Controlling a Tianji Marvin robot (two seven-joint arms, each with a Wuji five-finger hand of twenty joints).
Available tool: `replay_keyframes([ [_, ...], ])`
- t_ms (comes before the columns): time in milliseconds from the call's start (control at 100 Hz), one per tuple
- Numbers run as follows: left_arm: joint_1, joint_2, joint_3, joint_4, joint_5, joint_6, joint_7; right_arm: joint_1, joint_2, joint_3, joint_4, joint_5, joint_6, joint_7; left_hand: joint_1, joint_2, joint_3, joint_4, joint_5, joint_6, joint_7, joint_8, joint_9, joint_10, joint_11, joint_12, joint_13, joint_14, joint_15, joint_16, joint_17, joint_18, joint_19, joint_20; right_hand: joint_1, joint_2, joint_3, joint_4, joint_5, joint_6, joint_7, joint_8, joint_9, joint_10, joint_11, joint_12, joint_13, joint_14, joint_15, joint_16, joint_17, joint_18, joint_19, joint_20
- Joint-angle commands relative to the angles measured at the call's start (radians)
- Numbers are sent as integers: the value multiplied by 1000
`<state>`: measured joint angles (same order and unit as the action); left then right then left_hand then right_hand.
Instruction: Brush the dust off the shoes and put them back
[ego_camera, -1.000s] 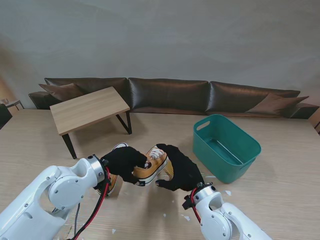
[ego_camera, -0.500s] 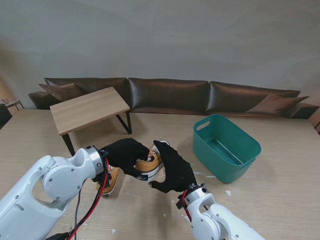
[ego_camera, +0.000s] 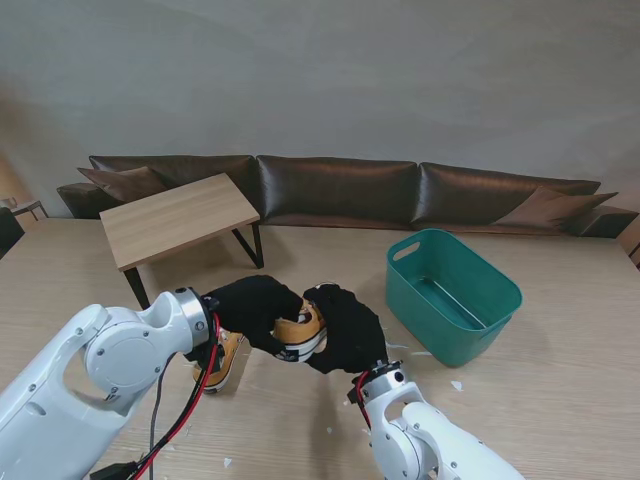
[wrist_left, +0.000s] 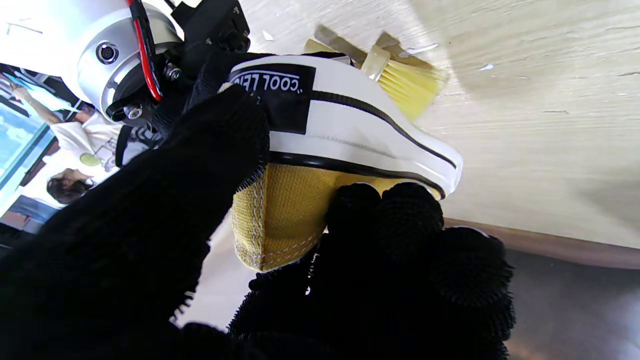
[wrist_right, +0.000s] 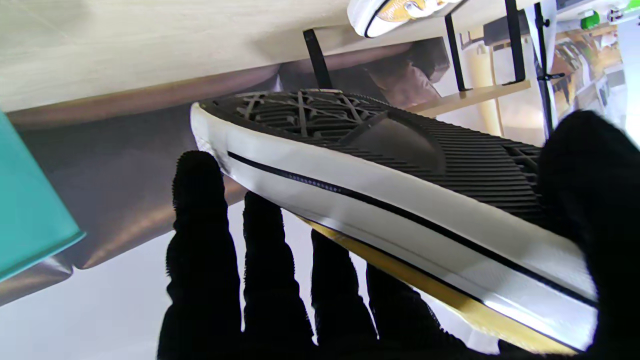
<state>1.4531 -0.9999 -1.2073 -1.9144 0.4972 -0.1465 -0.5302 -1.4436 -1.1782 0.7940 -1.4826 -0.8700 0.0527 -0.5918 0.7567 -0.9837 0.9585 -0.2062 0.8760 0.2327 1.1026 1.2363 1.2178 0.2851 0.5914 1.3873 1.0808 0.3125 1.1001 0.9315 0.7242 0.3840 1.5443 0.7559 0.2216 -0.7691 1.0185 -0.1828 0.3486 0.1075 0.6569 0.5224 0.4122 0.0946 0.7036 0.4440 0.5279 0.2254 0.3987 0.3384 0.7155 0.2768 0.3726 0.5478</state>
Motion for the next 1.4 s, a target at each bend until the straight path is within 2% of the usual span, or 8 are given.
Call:
replay_keyframes([
  [0,-6,-4,3,-8,-7,-4,-9,8,-14,-10,18,-1,-25,-13,196,138,172,107,91,120,479,141,36,-111,41,25,25,-49,23,9,0,-43,26,14,39,86,41,38,74,-55,109,-38,107,-57,12,6,93,-35,39,18,-526,28,37,11],
  [210,-19,-8,12,2,-18,-8,5,33,-32,-39,68,-1,-60,-105,194,144,161,103,86,121,476,145,33,-109,37,23,21,-48,22,8,-5,-40,24,16,56,261,157,47,238,-143,209,-90,366,-113,2,7,286,-79,83,37,-425,31,213,-73],
  [290,-19,-10,13,3,-22,-7,15,38,-38,-45,80,2,-77,-128,199,159,132,97,74,122,466,148,22,-108,25,17,7,-47,16,5,-15,-45,21,17,134,269,137,-90,276,-178,323,-253,447,-123,3,8,365,-97,112,52,-398,25,361,-140],
  [420,-4,-15,3,-3,-16,2,39,41,-47,-44,96,13,-124,-166,212,216,-29,79,33,116,421,135,-16,-102,-31,-11,-37,-45,-31,-18,-53,-59,-12,11,252,246,126,-142,367,-239,466,-324,603,-131,-10,11,503,-134,159,83,-340,4,571,-176],
  [560,25,-23,-20,-7,10,-1,83,39,-56,-36,100,33,-193,-195,183,267,-188,41,-40,79,281,50,-85,-71,-122,-92,-106,-17,-132,-66,-121,-63,-76,-4,287,208,167,-145,459,-268,494,-264,722,-129,-19,68,622,-176,209,130,-253,-29,706,-210],
  [660,49,-23,-43,-14,-6,2,82,30,-59,-25,88,56,-245,-182,171,321,-307,52,-171,11,-177,-462,-271,14,-194,-521,-264,49,-362,-165,-308,-24,-296,-40,290,193,191,-150,486,-270,503,-191,758,-123,5,116,678,-179,250,166,-174,-30,782,-195],
  [800,81,-28,-73,-23,-12,0,104,20,-62,-15,68,79,-269,-166,15,438,-224,118,-148,18,-749,-721,-377,60,-360,-787,-407,80,-561,-279,-459,-21,-488,-99,295,174,225,-158,509,-272,494,-105,788,-120,15,165,722,-185,284,204,-114,-43,823,-171],
  [1390,277,-72,-238,-85,-8,1,321,-24,-77,34,-31,251,-236,-24,1,551,-387,141,-242,-32,-940,-840,-528,84,-478,-973,-592,136,-822,-435,-627,-14,-797,-162,335,146,241,-156,540,-207,468,-61,823,-69,3,202,771,-151,315,240,-85,-16,832,-151],
])
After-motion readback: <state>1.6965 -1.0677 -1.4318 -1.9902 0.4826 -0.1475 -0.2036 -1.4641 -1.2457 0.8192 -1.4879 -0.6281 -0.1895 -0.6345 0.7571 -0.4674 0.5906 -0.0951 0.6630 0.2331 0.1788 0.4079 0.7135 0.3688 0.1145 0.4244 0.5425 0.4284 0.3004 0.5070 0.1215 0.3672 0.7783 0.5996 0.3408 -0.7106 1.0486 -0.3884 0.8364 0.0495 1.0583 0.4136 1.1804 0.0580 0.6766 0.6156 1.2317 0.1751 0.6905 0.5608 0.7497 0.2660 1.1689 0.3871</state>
